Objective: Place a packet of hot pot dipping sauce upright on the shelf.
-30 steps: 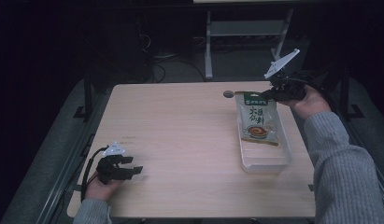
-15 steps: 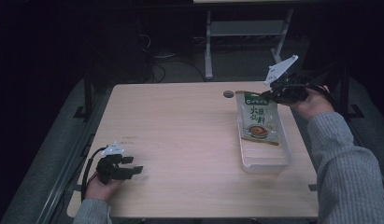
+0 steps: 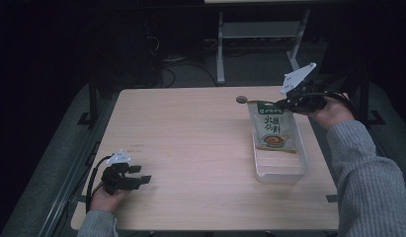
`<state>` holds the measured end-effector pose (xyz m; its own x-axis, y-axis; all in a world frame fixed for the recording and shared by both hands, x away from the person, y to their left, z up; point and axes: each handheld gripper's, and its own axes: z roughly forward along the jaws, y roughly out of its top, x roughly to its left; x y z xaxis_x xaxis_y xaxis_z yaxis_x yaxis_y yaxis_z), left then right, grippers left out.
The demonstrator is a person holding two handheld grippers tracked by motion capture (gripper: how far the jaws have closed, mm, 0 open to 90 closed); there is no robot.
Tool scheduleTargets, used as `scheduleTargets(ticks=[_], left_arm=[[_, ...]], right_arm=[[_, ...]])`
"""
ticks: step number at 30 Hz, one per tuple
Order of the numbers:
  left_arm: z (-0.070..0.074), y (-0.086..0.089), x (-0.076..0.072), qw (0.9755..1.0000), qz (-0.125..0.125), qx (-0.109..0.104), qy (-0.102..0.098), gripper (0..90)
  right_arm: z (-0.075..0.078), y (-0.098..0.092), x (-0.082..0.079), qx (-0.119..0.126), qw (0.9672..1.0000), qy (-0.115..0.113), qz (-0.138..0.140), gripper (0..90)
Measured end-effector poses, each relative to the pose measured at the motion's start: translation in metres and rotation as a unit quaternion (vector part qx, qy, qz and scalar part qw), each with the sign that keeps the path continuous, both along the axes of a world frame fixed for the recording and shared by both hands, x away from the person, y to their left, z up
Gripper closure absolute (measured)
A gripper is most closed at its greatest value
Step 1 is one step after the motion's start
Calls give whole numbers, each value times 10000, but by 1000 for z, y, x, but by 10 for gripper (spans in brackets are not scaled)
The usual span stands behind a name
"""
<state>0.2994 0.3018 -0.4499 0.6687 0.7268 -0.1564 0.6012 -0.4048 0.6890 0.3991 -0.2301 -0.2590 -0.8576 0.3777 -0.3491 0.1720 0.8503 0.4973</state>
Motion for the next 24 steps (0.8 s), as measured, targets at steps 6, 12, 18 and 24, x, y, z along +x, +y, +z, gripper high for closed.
scheduleTargets(ticks=[6, 12, 18, 24], left_arm=[[0, 0, 0, 10000, -4, -21, -2, 354], [0, 1, 0, 10000, 0, -38, -13, 354], [1, 1, 0, 10000, -1, -48, -16, 354], [1, 0, 0, 10000, -2, -70, -15, 354]], right_arm=[[-11, 1, 2, 1, 9996, 242, 108, 897], [-21, -4, 2, 182, 9989, 413, 154, 894], [-24, -15, 0, 403, 9977, 538, 45, 890], [-28, -27, -5, 481, 9970, 599, -96, 881]])
